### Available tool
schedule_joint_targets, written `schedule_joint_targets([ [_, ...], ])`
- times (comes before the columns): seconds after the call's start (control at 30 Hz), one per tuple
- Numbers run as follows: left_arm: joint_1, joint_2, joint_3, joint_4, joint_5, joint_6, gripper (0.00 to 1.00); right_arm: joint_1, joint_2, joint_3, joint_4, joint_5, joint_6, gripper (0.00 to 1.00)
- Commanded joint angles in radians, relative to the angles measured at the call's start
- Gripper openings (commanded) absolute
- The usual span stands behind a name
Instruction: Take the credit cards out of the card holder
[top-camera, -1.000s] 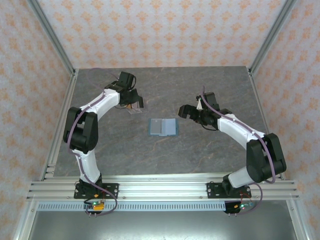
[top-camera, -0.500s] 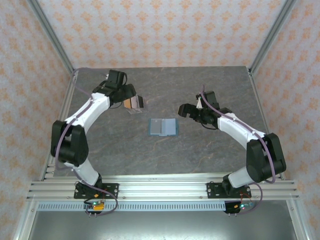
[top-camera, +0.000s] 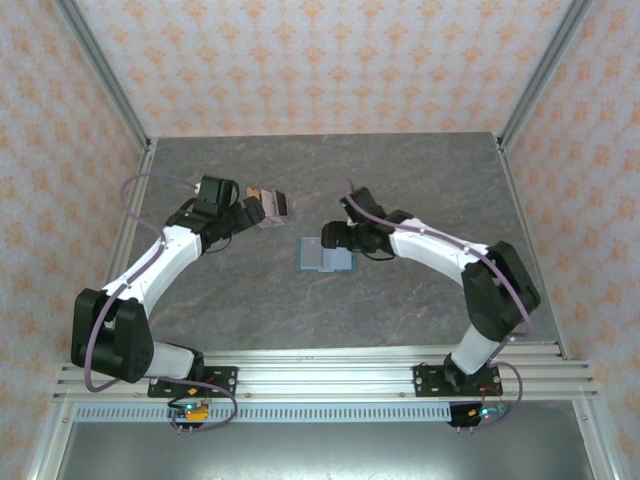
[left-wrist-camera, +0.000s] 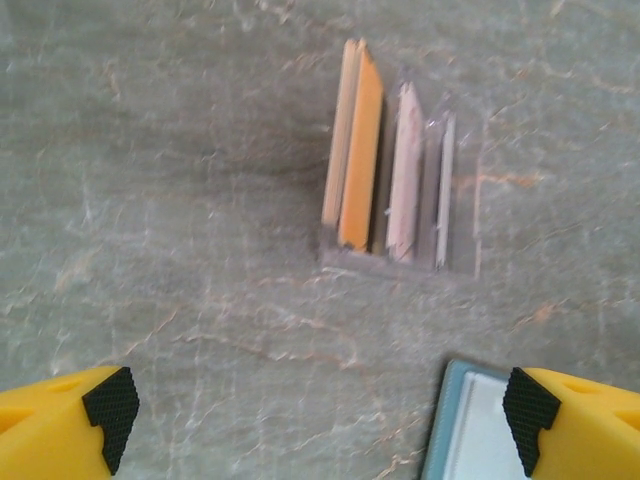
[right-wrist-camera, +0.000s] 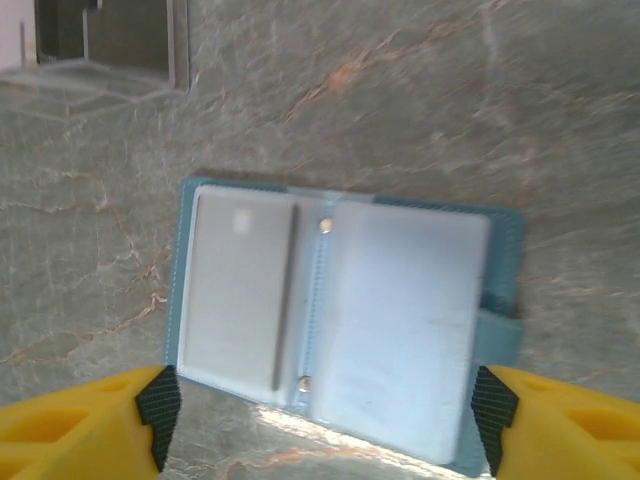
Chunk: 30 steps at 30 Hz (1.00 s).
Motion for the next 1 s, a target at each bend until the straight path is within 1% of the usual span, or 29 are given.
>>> schedule_joint_targets([
  [0.0, 0.002, -0.037, -0.040, -0.007, -0.009, 0.016, 0.98, 0.043, 0.069, 0.071, -0.100, 0.146, 0.014, 0.76],
  [0.1, 0.002, -0.052, -0.076, 0.021, 0.031, 0.026, 1.00, 0.078, 0.135, 0.134, -0.138, 0.166, 0.011, 0.72],
  [0.2, 0.002, -0.053, -0.086, 0.022, 0.048, 0.031, 1.00, 0.100, 0.192, 0.185, -0.168, 0.177, 0.011, 0.71],
  [0.4, 0.002, -0.050, -0.108, 0.028, 0.081, 0.030, 1.00, 0.106, 0.288, 0.270, -0.242, 0.210, 0.023, 0.69],
  [0.47, 0.002, -0.050, -0.119, 0.041, 0.109, 0.032, 1.00, 0.106, 0.311, 0.287, -0.261, 0.221, 0.022, 0.68],
  [0.6, 0.003, -0.039, -0.126, 0.053, 0.159, 0.031, 1.00, 0.105, 0.333, 0.293, -0.277, 0.240, 0.024, 0.67],
  [0.73, 0.001, -0.019, -0.127, 0.069, 0.208, 0.014, 1.00, 0.102, 0.354, 0.297, -0.310, 0.289, 0.044, 0.66],
  [0.9, -0.006, 0.011, -0.132, 0.113, 0.274, -0.026, 1.00, 0.090, 0.347, 0.263, -0.293, 0.280, 0.049, 0.64],
  [0.97, -0.013, 0.025, -0.137, 0.136, 0.289, -0.041, 0.97, 0.084, 0.343, 0.249, -0.277, 0.263, 0.048, 0.62],
])
